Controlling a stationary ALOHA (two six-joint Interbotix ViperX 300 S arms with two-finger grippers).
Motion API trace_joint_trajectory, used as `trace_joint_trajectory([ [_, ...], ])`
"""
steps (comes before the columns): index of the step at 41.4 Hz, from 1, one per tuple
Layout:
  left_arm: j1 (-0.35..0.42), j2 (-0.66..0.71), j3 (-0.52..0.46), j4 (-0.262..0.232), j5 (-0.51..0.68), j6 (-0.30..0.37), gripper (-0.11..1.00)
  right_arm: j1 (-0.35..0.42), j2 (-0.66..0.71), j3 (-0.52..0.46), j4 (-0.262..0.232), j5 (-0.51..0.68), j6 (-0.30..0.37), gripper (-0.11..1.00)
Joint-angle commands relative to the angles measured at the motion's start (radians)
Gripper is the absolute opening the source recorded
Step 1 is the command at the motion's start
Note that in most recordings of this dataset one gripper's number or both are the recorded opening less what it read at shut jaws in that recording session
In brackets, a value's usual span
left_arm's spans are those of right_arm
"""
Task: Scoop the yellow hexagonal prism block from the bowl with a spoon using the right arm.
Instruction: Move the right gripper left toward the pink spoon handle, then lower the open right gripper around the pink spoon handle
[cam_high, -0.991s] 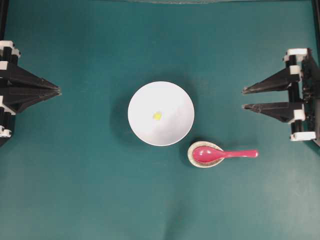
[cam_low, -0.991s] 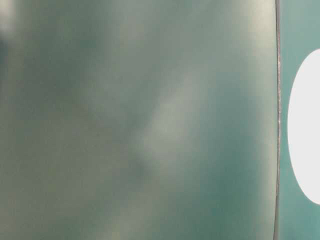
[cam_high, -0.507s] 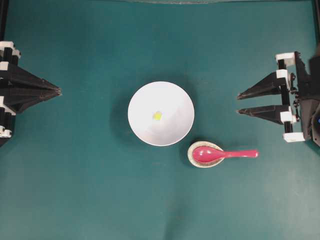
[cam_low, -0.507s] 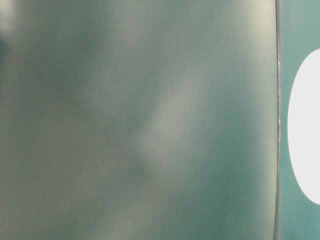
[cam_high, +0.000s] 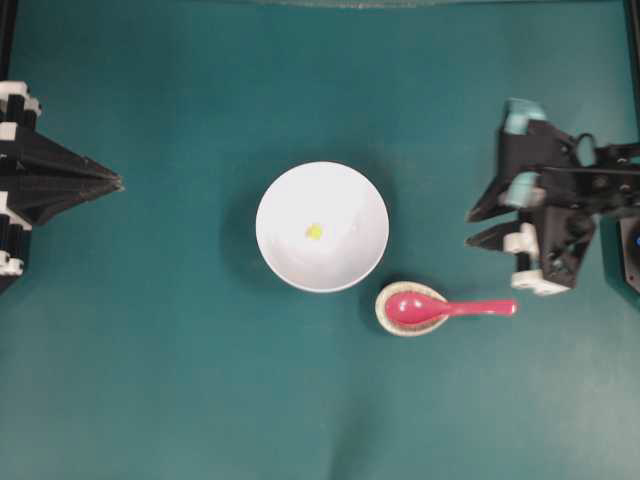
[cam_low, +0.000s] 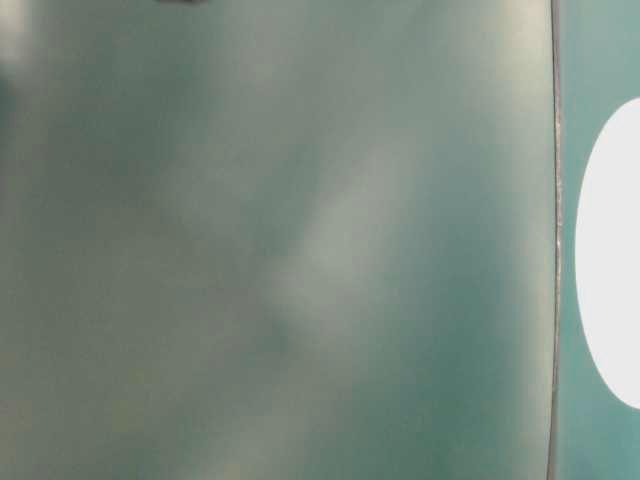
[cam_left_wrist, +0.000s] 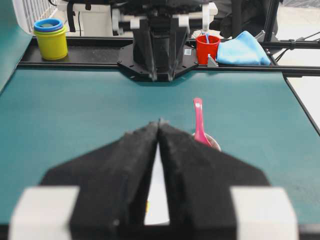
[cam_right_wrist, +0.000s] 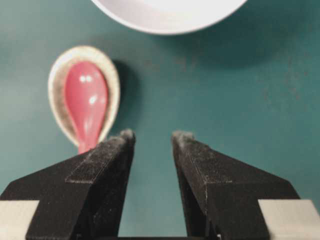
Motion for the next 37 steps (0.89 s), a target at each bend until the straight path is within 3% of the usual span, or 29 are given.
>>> trace_joint_trajectory([
  [1, -0.002, 0.005, -0.026, 0.003, -0.005, 0.002, 0.11, 0.000, 0.049, -0.054, 0.003, 0.002, 0.006, 0.43],
  [13, -0.002, 0.005, -0.026, 0.003, 0.006, 0.002, 0.11, 0.107, 0.089, -0.011, 0.009, -0.166, 0.020, 0.41],
  [28, -0.002, 0.005, -0.026, 0.002, 0.009, 0.002, 0.11, 0.207, 0.094, 0.152, 0.031, -0.357, 0.156, 0.40],
  [37, -0.002, 0.006, -0.025, 0.003, 0.009, 0.000, 0.11, 0.222, 0.107, 0.238, 0.031, -0.511, 0.207, 0.40],
])
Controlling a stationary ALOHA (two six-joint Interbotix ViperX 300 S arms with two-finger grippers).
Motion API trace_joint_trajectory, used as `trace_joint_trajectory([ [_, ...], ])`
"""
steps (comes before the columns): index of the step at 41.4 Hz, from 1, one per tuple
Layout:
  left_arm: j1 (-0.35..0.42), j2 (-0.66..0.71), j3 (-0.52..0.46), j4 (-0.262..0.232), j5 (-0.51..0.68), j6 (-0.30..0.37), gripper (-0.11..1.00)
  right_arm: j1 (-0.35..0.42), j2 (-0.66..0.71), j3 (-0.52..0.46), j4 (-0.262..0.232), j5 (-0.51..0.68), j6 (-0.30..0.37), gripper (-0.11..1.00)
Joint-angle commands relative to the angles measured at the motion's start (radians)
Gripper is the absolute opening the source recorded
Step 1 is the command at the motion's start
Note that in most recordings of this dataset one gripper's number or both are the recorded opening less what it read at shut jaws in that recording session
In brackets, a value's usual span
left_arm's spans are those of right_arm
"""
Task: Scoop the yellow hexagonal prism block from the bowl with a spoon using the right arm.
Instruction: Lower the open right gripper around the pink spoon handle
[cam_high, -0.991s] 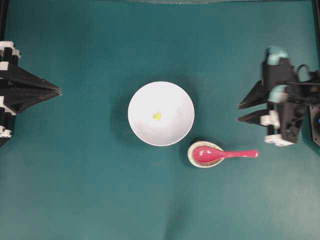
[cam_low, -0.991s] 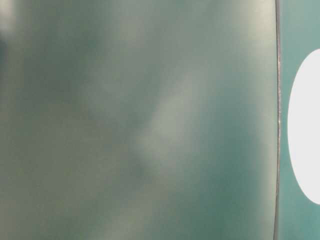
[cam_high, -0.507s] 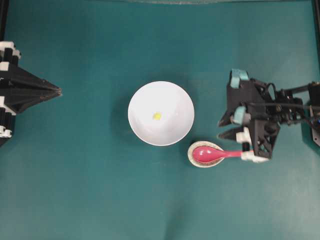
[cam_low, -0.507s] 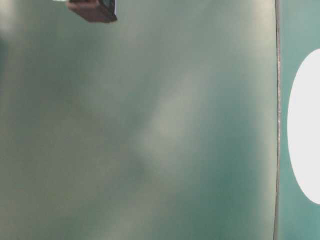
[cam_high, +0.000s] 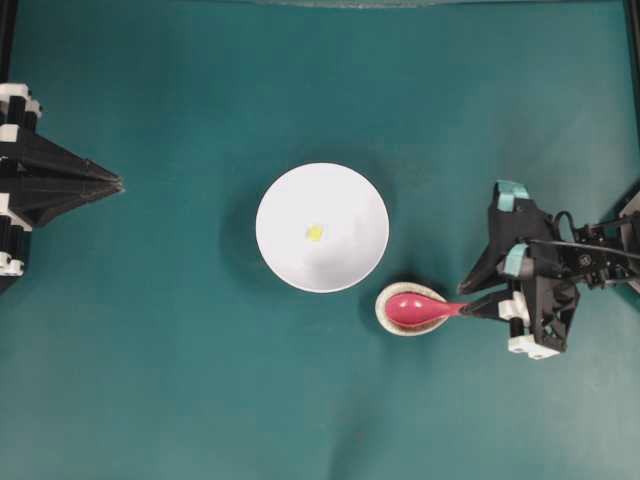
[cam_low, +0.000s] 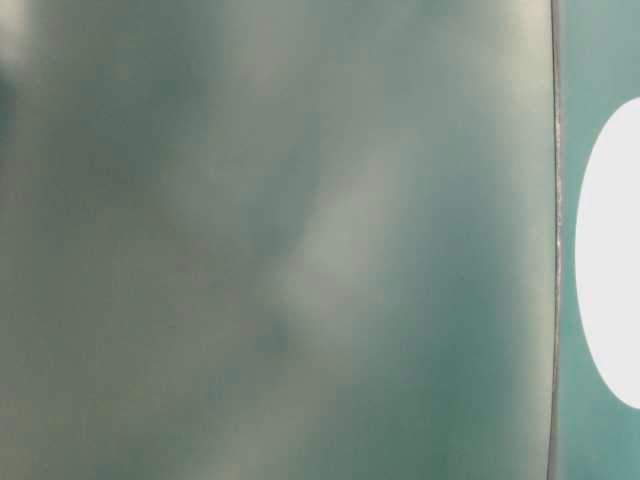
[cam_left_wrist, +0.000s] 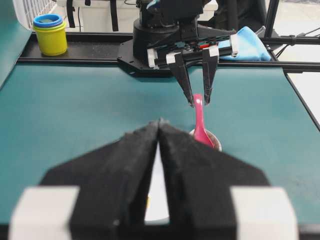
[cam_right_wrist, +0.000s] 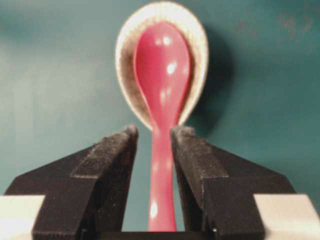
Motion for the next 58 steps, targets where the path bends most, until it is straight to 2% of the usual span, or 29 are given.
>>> trace_joint_trajectory([
  [1, -0.002, 0.006, -0.025, 0.003, -0.005, 0.002, 0.11, 0.005, 0.000, 0.017, 0.005, -0.069, 0.003, 0.40],
  [12, -0.002, 0.005, -0.025, 0.003, 0.014, -0.003, 0.11, 0.021, 0.034, 0.060, 0.034, -0.179, 0.003, 0.42],
  [24, -0.002, 0.006, -0.025, 0.003, 0.018, -0.005, 0.11, 0.025, 0.064, 0.092, 0.034, -0.265, 0.002, 0.45],
  [33, -0.002, 0.006, -0.023, 0.002, 0.020, -0.005, 0.11, 0.031, 0.080, 0.130, 0.038, -0.413, 0.002, 0.45],
  [44, -0.002, 0.006, -0.023, 0.002, 0.031, -0.011, 0.11, 0.048, 0.115, 0.178, 0.057, -0.535, -0.003, 0.45],
  [49, -0.002, 0.006, -0.023, 0.003, 0.032, -0.012, 0.11, 0.058, 0.149, 0.204, 0.060, -0.635, -0.006, 0.45],
  [58, -0.002, 0.006, -0.023, 0.002, 0.035, -0.014, 0.11, 0.086, 0.229, 0.249, 0.115, -0.808, -0.023, 0.45],
])
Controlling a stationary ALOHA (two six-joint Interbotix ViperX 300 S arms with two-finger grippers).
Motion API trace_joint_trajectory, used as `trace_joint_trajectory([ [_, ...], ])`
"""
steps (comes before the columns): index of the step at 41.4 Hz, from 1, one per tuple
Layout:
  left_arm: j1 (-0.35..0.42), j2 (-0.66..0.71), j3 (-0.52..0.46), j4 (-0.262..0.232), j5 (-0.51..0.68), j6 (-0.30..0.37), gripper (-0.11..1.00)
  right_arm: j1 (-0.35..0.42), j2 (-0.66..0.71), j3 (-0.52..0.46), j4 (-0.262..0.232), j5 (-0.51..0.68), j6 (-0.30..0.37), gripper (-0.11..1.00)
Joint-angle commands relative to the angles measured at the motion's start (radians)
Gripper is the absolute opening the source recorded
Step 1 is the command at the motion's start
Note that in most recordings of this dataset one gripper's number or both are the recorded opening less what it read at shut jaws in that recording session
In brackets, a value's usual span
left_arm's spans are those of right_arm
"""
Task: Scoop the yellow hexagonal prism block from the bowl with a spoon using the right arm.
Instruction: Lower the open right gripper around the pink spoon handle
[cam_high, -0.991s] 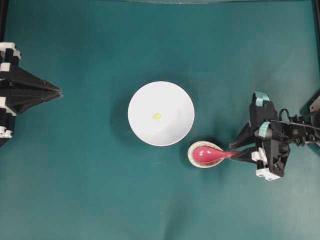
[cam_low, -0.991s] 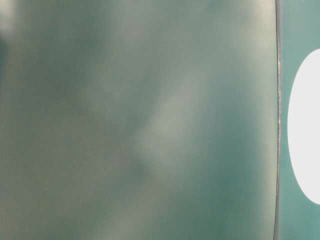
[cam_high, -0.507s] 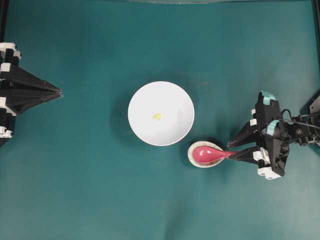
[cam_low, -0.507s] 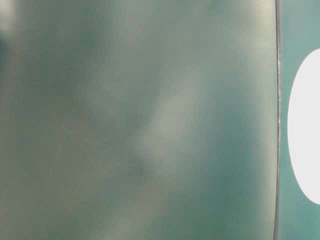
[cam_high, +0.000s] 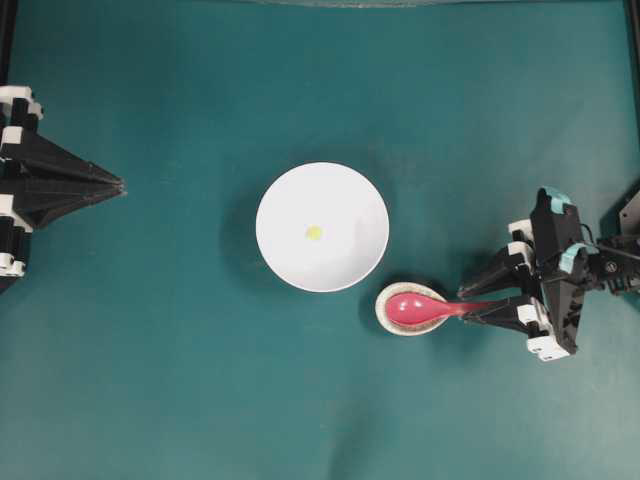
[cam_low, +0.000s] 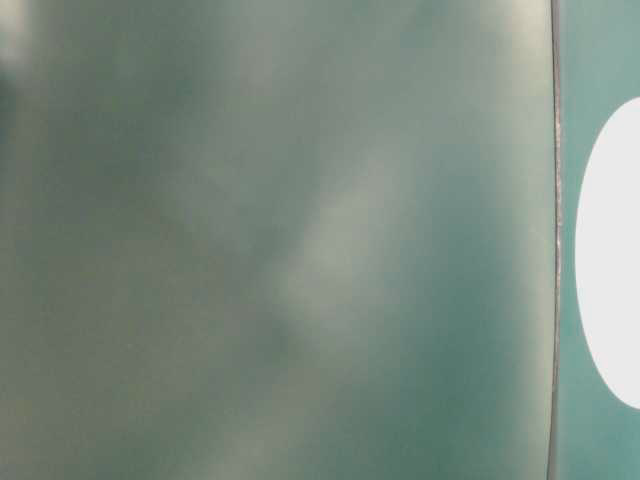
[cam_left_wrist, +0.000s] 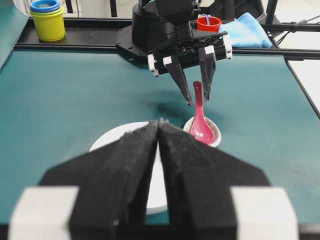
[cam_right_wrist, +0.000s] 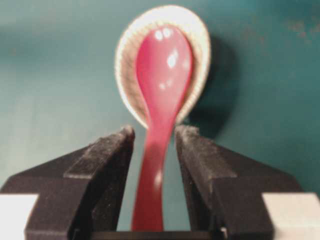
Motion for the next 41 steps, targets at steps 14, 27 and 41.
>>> trace_joint_trajectory([
  [14, -0.002, 0.005, -0.023, 0.002, -0.002, -0.002, 0.11, 0.081, 0.110, 0.005, 0.147, -0.187, -0.115, 0.45],
  [27, -0.002, 0.006, -0.023, 0.002, 0.002, -0.002, 0.11, 0.133, 0.127, 0.008, 0.189, -0.242, -0.155, 0.45],
  [41, -0.002, 0.008, -0.023, 0.000, 0.002, -0.002, 0.11, 0.138, 0.140, 0.006, 0.221, -0.290, -0.187, 0.45],
])
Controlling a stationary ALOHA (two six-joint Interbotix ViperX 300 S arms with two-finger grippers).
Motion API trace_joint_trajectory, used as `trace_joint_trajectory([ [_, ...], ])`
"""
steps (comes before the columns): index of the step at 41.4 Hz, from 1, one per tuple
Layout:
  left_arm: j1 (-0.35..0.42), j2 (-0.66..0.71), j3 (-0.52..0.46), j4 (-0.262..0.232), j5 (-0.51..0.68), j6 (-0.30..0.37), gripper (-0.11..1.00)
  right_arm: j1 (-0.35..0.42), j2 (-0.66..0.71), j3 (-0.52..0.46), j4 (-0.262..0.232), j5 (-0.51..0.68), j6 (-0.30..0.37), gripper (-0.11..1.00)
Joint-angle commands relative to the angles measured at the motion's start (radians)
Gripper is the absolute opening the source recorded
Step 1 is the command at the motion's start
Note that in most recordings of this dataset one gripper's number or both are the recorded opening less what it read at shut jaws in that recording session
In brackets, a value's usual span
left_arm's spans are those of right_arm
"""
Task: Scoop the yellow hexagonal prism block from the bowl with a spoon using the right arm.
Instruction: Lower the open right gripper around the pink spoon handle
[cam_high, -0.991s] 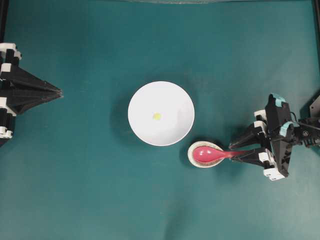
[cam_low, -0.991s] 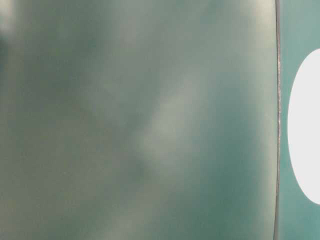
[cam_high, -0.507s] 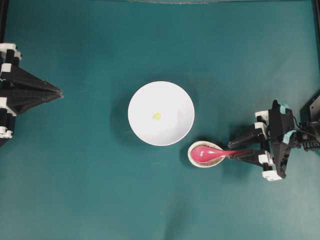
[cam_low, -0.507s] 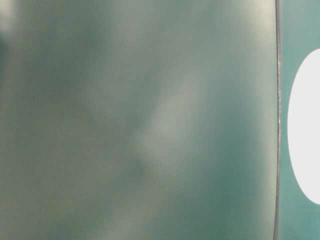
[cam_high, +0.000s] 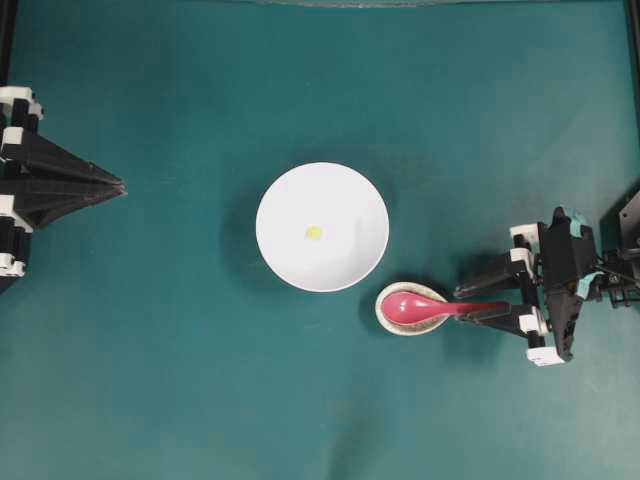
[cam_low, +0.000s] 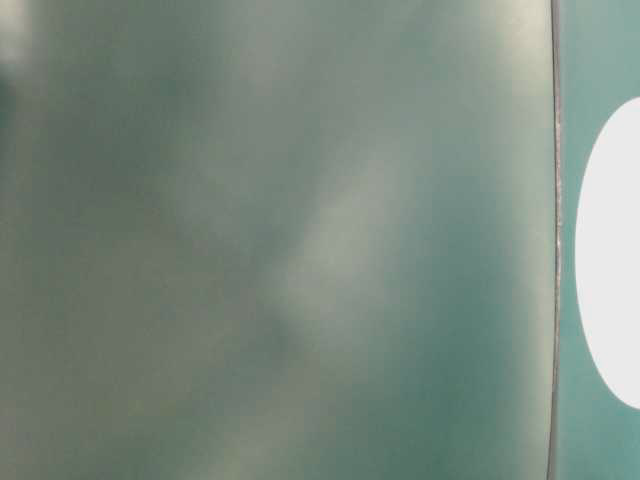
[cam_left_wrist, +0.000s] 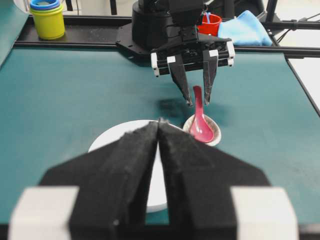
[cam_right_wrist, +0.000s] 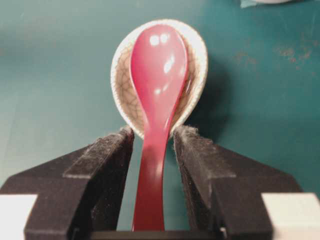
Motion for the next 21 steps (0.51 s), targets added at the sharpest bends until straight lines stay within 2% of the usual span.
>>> trace_joint_trajectory([
  [1, -0.002, 0.009, -0.021, 0.002, -0.003, -0.002, 0.11, 0.008, 0.000, -0.006, 0.008, -0.034, -0.002, 0.45],
  [7, -0.002, 0.011, -0.021, 0.002, -0.003, -0.002, 0.11, 0.034, 0.032, -0.002, 0.028, -0.091, -0.002, 0.45],
  [16, -0.002, 0.011, -0.021, 0.003, -0.003, -0.003, 0.11, 0.087, 0.115, -0.002, 0.103, -0.187, -0.002, 0.45],
  [21, -0.002, 0.011, -0.021, 0.003, -0.003, -0.003, 0.11, 0.104, 0.153, -0.002, 0.115, -0.239, -0.002, 0.45],
])
